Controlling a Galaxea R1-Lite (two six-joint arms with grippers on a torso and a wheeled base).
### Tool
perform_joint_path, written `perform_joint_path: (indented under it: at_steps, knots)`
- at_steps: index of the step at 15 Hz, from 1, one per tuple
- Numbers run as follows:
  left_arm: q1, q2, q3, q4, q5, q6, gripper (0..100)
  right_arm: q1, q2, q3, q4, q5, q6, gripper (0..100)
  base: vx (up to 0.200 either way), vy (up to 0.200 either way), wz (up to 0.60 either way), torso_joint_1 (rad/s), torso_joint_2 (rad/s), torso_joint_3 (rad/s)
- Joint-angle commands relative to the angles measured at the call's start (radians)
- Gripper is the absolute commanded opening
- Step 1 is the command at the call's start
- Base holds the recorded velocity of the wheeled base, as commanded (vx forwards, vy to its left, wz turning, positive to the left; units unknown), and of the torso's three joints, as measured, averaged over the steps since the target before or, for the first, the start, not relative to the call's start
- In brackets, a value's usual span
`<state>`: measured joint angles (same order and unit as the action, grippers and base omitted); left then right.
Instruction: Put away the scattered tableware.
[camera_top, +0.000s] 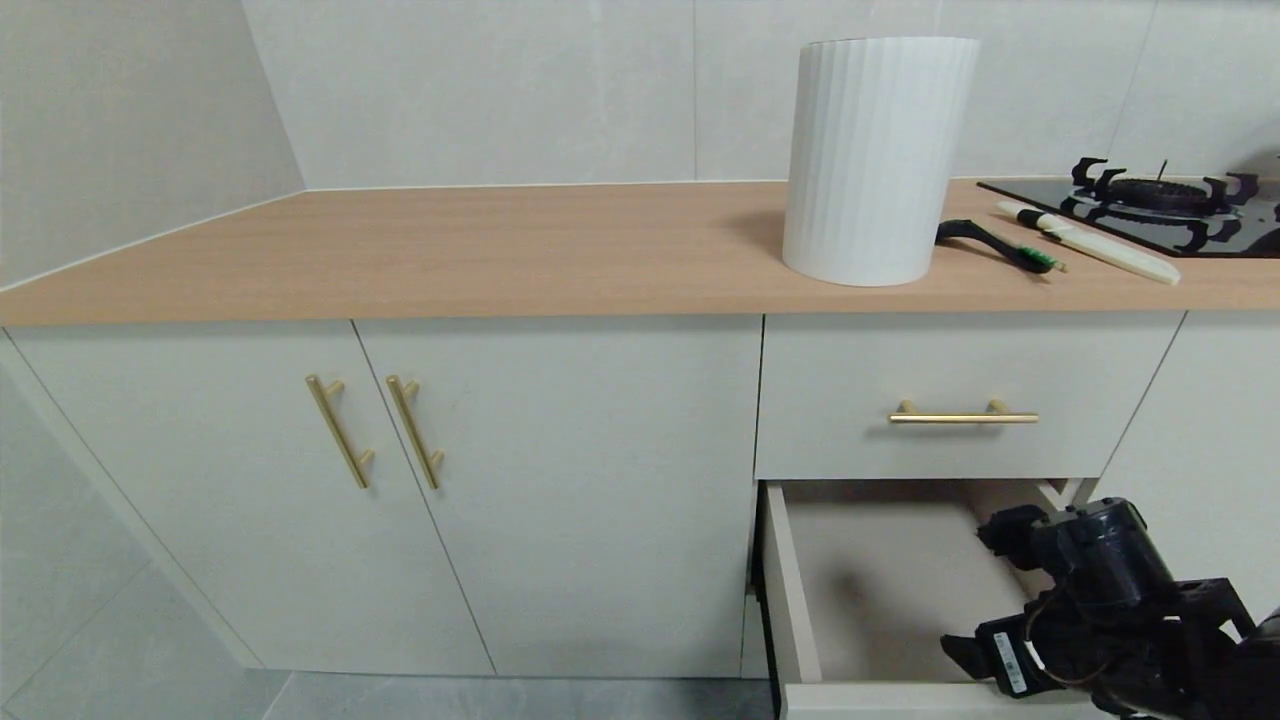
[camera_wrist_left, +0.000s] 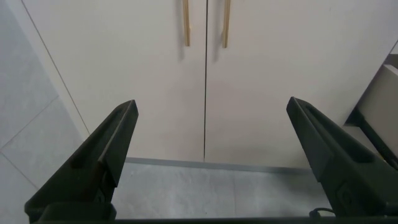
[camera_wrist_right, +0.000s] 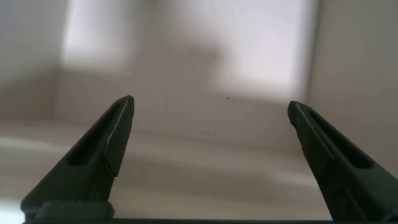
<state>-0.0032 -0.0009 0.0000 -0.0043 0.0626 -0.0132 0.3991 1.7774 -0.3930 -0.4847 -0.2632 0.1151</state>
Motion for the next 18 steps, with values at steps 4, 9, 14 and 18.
perform_joint_path:
  at_steps: [4,9,14,18]
  knots:
    - [0.0,0.001,0.0,0.0,0.0,-0.001,100,0.101,-0.139,-0.007,0.215,-0.001,-0.041,100,0.0,0.0,0.0,0.0,0.0,0.0]
    - [0.0,0.001,0.0,0.0,0.0,-0.001,100,0.225,-0.248,-0.052,0.529,0.001,-0.06,100,0.0,0.0,0.0,0.0,0.0,0.0]
    - [0.0,0.001,0.0,0.0,0.0,-0.001,100,0.187,-0.268,-0.153,0.543,-0.007,0.06,100,0.0,0.0,0.0,0.0,0.0,0.0]
    - [0.0,0.001,0.0,0.0,0.0,-0.001,100,0.089,-0.374,-0.195,0.531,-0.002,0.066,100,0.0,0.0,0.0,0.0,0.0,0.0]
